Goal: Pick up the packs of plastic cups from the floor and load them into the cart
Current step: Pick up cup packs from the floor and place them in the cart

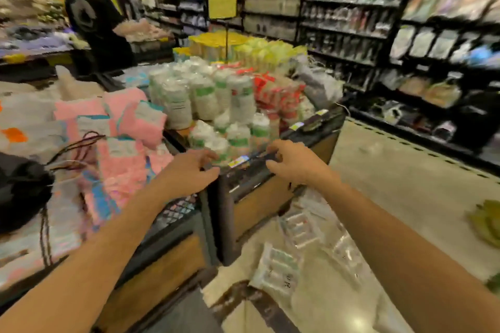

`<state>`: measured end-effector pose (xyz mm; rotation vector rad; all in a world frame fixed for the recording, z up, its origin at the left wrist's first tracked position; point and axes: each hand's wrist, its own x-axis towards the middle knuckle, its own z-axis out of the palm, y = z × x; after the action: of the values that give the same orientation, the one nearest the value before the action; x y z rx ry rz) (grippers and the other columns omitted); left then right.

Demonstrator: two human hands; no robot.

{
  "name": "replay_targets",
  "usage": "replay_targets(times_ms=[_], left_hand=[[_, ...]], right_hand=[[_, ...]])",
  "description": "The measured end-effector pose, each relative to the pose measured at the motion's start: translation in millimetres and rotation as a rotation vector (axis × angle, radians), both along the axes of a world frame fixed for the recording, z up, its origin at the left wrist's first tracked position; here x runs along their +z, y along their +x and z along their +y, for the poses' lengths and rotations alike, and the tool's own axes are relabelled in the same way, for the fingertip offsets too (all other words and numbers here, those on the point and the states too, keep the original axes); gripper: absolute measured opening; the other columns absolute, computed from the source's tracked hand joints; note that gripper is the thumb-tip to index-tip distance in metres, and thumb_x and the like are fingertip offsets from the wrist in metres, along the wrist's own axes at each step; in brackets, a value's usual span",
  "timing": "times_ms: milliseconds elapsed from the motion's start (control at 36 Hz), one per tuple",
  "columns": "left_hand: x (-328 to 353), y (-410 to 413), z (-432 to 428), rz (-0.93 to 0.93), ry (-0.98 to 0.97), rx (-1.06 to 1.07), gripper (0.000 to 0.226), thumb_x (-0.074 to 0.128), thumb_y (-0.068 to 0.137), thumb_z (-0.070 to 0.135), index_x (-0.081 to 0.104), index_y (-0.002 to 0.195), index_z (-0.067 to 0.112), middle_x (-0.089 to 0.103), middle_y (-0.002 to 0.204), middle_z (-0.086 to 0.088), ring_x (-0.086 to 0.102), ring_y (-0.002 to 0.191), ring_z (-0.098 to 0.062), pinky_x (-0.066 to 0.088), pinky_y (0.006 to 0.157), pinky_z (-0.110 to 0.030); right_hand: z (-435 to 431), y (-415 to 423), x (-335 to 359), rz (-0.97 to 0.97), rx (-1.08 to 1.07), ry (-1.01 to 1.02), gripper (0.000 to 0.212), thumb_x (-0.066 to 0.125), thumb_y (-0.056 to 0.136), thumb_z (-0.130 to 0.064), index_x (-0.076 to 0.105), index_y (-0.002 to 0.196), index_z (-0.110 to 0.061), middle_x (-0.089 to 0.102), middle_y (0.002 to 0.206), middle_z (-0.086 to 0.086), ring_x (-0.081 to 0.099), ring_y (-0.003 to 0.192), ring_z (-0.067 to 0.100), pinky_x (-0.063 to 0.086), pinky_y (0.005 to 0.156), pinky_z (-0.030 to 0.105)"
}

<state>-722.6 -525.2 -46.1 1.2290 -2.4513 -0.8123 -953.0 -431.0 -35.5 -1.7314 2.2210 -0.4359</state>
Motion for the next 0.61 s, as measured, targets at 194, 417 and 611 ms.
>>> replay_targets(times_ms=[194, 417, 611], left_hand=[[-24.5, -121.6, 42.4, -0.007, 0.076, -0.234, 0.027, 0.061, 0.091, 0.037, 0.057, 0.117, 0.036, 0.059, 0.12, 0.005, 0.059, 0.112, -0.016, 0.049, 0.097, -0.037], [-55.9, -210.1, 92.8, -0.078, 0.108, -0.286, 0.032, 0.056, 0.092, 0.043, 0.052, 0.123, 0.042, 0.055, 0.123, 0.008, 0.056, 0.115, -0.013, 0.05, 0.09, -0.033], [-71.5, -256.9, 111.2, -0.118, 0.104, -0.288, 0.035, 0.055, 0.094, 0.039, 0.053, 0.129, 0.036, 0.057, 0.124, 0.006, 0.056, 0.117, -0.015, 0.048, 0.097, -0.037]], right_hand=[[102.6, -94.1, -13.9, 0.029, -0.221, -0.008, 0.039, 0.055, 0.096, -0.034, 0.055, 0.129, -0.015, 0.064, 0.12, 0.004, 0.062, 0.104, 0.025, 0.053, 0.085, 0.04], [177.5, -170.4, -42.5, -0.004, -0.294, -0.003, 0.04, 0.054, 0.095, -0.037, 0.056, 0.131, -0.019, 0.063, 0.123, 0.002, 0.059, 0.109, 0.022, 0.05, 0.087, 0.037], [198.8, -214.5, -63.8, -0.032, -0.297, 0.022, 0.04, 0.053, 0.097, -0.032, 0.055, 0.133, -0.016, 0.061, 0.129, 0.004, 0.057, 0.117, 0.024, 0.044, 0.09, 0.032]])
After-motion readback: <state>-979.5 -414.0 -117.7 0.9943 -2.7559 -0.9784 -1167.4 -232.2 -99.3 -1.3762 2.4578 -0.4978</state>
